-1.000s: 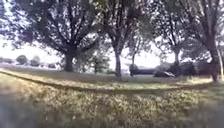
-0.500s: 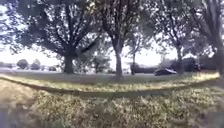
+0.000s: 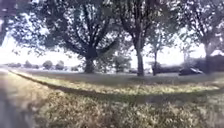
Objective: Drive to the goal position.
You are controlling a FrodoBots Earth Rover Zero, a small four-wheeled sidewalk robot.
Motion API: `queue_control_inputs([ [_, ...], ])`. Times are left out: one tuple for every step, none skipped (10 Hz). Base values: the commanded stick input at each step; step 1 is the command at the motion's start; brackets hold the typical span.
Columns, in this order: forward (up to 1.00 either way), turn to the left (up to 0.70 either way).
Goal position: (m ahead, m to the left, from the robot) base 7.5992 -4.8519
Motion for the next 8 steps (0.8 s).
queue_control_inputs([
  [0.7,0.0],
  [0.7,0.0],
  [0.7,0.0],
  [0.7,0.0],
  [0.7,0.0],
  [0.7,0.0],
  [0.7,0.0],
  [0.7,0.0],
])
